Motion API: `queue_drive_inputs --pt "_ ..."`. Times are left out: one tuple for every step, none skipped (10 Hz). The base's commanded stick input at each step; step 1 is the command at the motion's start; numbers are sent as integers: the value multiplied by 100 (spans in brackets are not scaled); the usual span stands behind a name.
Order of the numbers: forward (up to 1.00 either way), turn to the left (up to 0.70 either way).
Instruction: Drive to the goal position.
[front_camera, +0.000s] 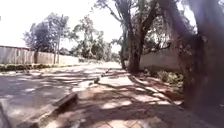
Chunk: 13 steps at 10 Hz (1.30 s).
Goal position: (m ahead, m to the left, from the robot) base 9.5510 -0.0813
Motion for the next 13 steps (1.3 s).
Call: queue_drive_inputs --pt "70 0" --pt "70 0" --pt "70 0" --pt "70 0" --pt "70 0" --pt "70 0" --pt "70 0" --pt "70 0" --pt "70 0" --pt "70 0" --pt "70 0" --pt "70 0" --pt "70 0"
